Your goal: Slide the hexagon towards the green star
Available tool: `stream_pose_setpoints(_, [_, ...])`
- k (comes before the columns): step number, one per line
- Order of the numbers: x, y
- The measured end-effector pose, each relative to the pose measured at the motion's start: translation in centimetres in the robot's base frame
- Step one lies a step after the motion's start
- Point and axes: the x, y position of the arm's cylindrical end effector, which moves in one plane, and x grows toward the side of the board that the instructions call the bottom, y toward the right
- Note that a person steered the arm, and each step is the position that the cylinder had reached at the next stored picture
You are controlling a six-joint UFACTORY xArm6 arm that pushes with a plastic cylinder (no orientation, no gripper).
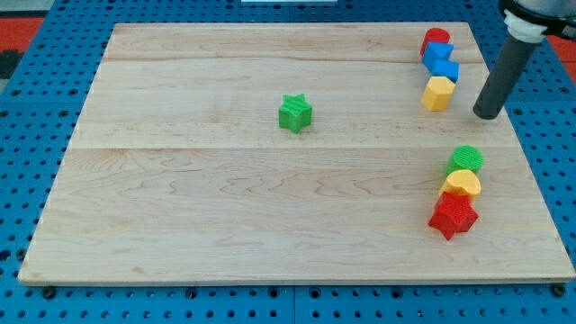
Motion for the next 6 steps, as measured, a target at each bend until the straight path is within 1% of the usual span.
stream_pose_setpoints(1, [-3.0,-1.2])
stream_pose_setpoints(2, [-1.7,-5.6])
stream_pose_setpoints(4, [-1.9,-15.2])
stream_pose_setpoints(5, [-5.7,-15.6])
stream_pose_setpoints(6, [-4.7,-17.3])
